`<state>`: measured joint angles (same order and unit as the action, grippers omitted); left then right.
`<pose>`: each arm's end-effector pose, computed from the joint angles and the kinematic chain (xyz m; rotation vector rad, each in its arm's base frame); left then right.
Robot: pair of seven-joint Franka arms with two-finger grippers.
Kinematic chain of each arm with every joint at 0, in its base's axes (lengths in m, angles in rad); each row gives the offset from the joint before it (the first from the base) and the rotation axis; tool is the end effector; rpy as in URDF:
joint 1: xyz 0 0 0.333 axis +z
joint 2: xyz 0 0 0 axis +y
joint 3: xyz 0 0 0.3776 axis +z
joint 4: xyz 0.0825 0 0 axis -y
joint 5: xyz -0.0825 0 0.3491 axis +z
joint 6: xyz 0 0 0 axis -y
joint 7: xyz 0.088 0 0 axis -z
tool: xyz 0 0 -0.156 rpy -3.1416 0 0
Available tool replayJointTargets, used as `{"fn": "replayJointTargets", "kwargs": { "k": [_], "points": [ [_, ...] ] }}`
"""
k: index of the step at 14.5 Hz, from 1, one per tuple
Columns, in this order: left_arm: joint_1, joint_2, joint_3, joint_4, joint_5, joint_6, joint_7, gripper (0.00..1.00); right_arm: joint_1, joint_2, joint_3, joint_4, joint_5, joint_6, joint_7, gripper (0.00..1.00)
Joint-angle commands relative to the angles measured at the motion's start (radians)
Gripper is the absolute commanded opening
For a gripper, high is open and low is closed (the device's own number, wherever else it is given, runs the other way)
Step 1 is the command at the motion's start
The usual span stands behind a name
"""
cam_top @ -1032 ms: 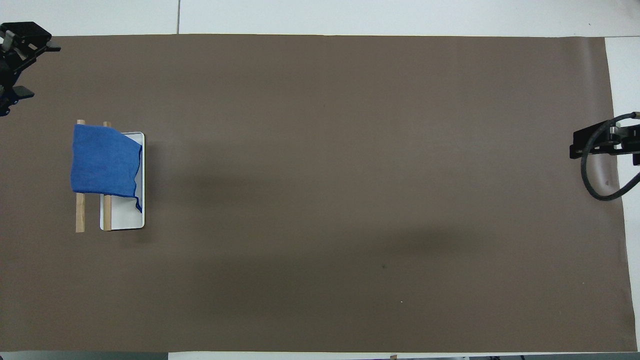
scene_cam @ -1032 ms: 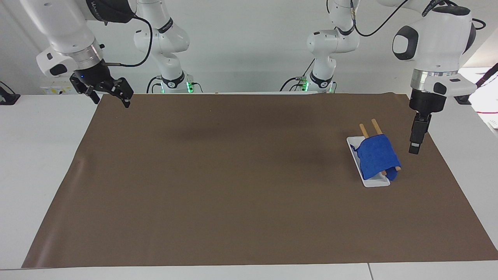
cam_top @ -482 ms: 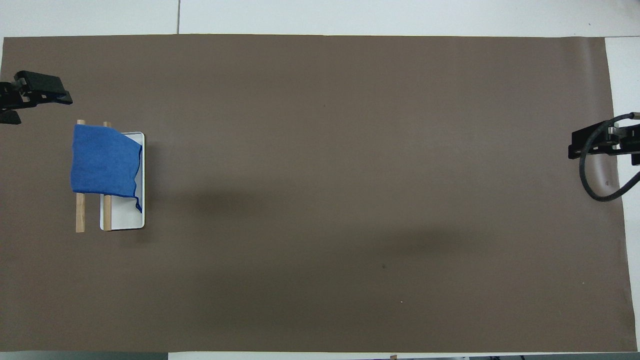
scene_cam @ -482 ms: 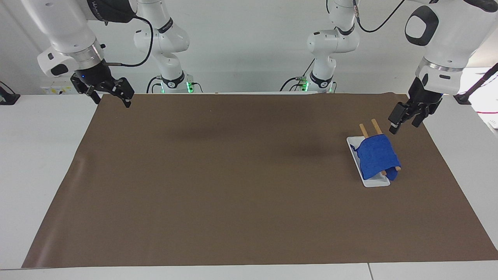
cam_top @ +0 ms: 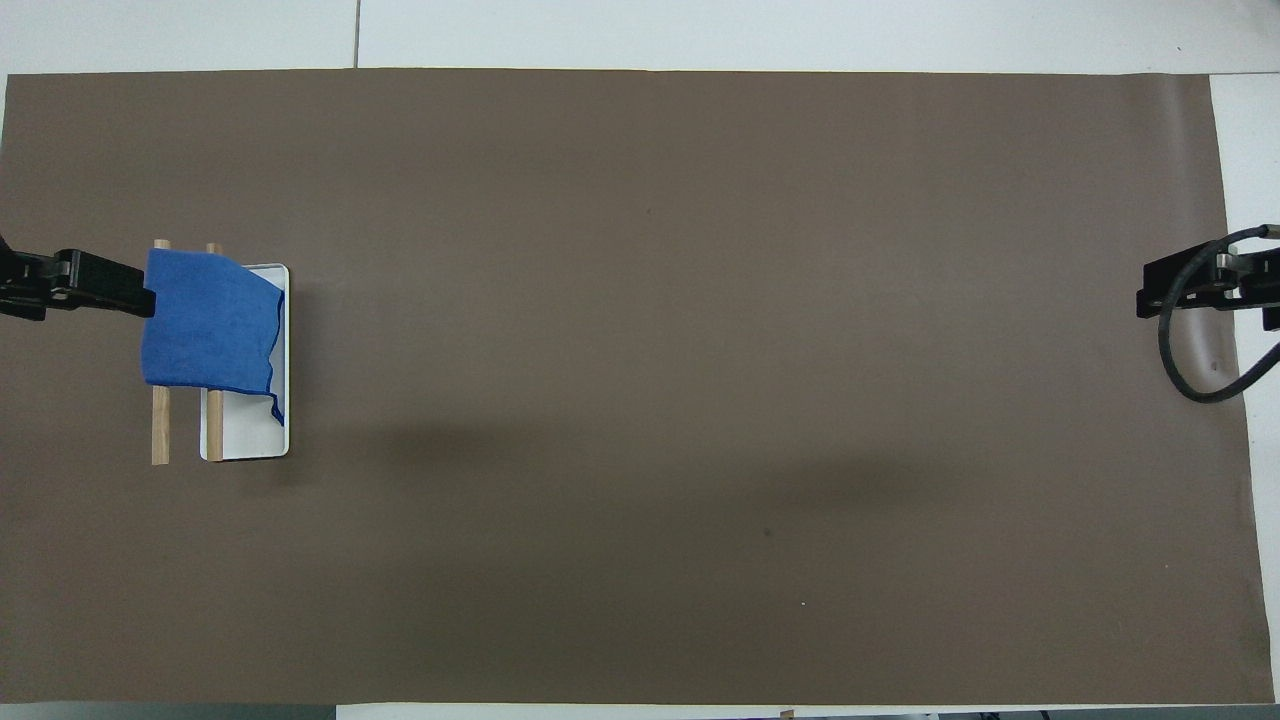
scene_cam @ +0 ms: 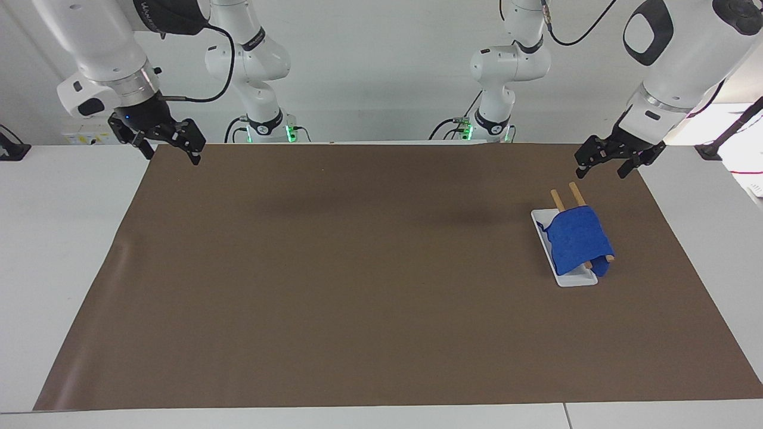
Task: Right arm passes towel to left arm to hang
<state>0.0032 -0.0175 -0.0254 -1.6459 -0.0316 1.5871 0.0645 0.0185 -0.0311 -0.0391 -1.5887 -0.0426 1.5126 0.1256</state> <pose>0.5104 -0.0163 0.6148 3.1061 -0.1329 -0.0632 0.4993 -0.0175 0.6404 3.0888 -0.2285 -0.0663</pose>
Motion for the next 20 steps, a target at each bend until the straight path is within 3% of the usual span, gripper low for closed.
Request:
{"fn": "replayJointTargets", "kwargs": {
  "k": [1,20],
  "points": [
    [0.006,-0.024,-0.001,0.001,-0.014,-0.047,0.032,1.0,-0.011,-0.015,0.005,-0.013,0.009,-0.003,-0.017,1.0],
    [0.02,-0.021,0.005,0.005,-0.034,-0.007,-0.017,1.0,-0.003,-0.018,0.007,-0.016,0.003,-0.014,-0.017,1.0]
  ]
}}
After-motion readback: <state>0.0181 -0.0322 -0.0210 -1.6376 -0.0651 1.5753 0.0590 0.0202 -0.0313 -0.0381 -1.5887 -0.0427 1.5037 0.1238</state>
